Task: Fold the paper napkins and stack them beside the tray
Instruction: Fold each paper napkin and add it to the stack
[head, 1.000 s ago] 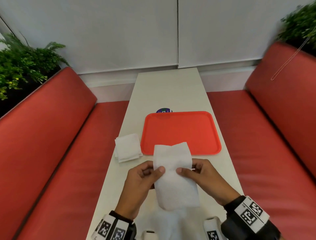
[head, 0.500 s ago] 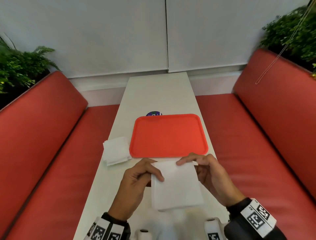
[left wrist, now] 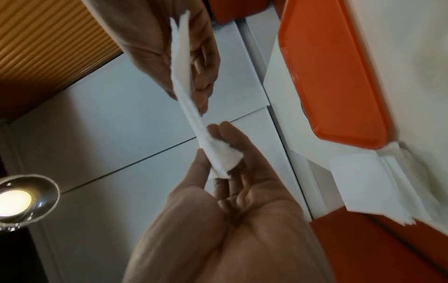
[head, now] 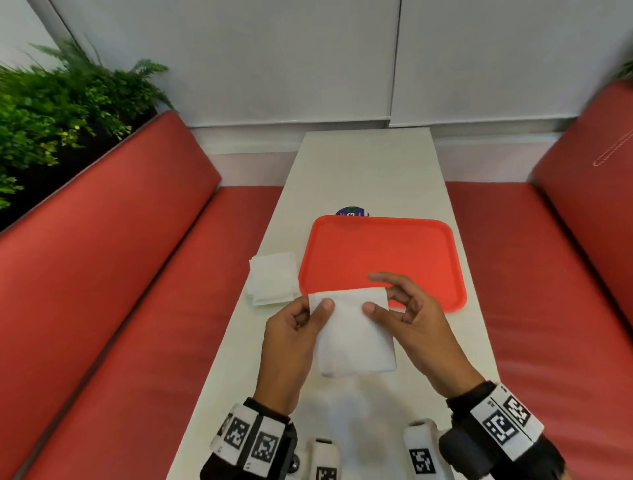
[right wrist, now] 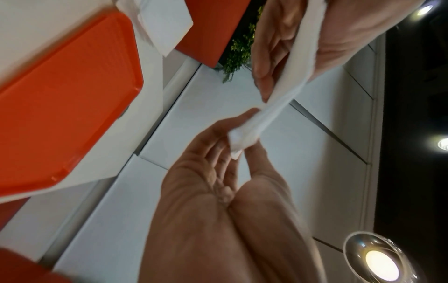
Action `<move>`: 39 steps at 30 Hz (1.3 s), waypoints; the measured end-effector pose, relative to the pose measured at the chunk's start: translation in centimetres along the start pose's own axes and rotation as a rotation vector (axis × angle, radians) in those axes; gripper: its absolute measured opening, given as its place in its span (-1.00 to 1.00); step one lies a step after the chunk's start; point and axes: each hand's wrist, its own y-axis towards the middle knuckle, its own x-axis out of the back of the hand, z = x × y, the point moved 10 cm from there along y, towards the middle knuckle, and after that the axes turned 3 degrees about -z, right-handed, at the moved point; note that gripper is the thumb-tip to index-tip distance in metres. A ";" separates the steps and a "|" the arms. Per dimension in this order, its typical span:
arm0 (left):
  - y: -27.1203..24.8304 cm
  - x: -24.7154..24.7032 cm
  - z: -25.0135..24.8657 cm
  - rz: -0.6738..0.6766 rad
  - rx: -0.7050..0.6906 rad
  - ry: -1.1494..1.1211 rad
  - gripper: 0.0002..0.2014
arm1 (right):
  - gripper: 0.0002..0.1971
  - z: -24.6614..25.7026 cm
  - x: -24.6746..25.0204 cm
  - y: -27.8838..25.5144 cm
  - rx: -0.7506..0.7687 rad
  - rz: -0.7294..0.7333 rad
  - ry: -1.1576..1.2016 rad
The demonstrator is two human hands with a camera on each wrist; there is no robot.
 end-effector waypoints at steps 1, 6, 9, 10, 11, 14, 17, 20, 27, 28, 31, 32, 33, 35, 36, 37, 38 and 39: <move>0.5 0.8 0.3 -0.028 -0.012 0.034 -0.83 | -0.65 -0.8 -0.5 0.5 -0.014 -0.013 0.010; 5.4 6.0 2.0 -0.166 -0.093 0.243 -0.74 | -0.69 -5.2 -3.3 4.6 -0.043 -0.119 -0.071; 9.7 8.9 3.1 -0.231 -0.119 0.373 -0.64 | -0.74 -7.7 -6.4 8.5 -0.034 -0.133 -0.162; 11.3 9.7 3.2 -0.256 -0.135 0.433 -0.62 | -0.74 -8.5 -7.3 10.0 -0.035 -0.146 -0.182; 12.9 10.4 3.3 -0.279 -0.147 0.488 -0.62 | -0.74 -9.3 -8.2 11.5 -0.033 -0.162 -0.205; 17.6 12.3 4.4 -0.319 -0.138 0.576 -0.71 | -0.72 -11.4 -10.4 15.6 -0.026 -0.204 -0.260; 21.7 13.5 6.4 -0.336 -0.124 0.685 -0.75 | -0.73 -13.6 -12.1 18.8 -0.034 -0.234 -0.313; 24.9 13.9 8.2 -0.349 -0.122 0.798 -0.76 | -0.71 -16.1 -13.1 21.0 -0.064 -0.270 -0.407; 28.5 13.4 12.9 -0.264 -0.072 0.780 -0.80 | -0.71 -16.8 -19.4 19.7 0.254 -0.088 -1.027; 28.7 13.5 13.5 -0.267 -0.051 0.742 -0.81 | -0.67 -18.0 -19.9 19.8 0.231 -0.033 -1.098; 28.9 14.4 14.9 -0.293 0.023 0.585 -0.77 | -0.54 -21.4 -20.0 20.3 0.127 0.082 -1.273; 28.9 15.0 15.0 -0.314 0.034 0.546 -0.76 | -0.53 -22.0 -20.2 20.4 0.118 0.112 -1.316; 28.9 15.7 15.1 -0.340 0.042 0.516 -0.76 | -0.53 -22.4 -20.4 20.6 0.120 0.133 -1.353; 28.4 17.3 15.2 -0.375 0.082 0.471 -0.81 | -0.55 -22.7 -20.7 21.1 0.131 0.156 -1.417; 27.9 18.0 15.3 -0.378 0.104 0.457 -0.83 | -0.56 -22.7 -20.9 21.3 0.139 0.169 -1.447; 27.2 18.6 15.5 -0.374 0.123 0.451 -0.85 | -0.57 -22.7 -21.2 21.5 0.147 0.182 -1.478; 26.4 19.1 15.6 -0.365 0.137 0.454 -0.85 | -0.58 -22.6 -21.4 21.7 0.161 0.194 -1.512; 25.4 19.5 15.7 -0.352 0.137 0.462 -0.85 | -0.58 -22.5 -21.7 21.8 0.174 0.206 -1.546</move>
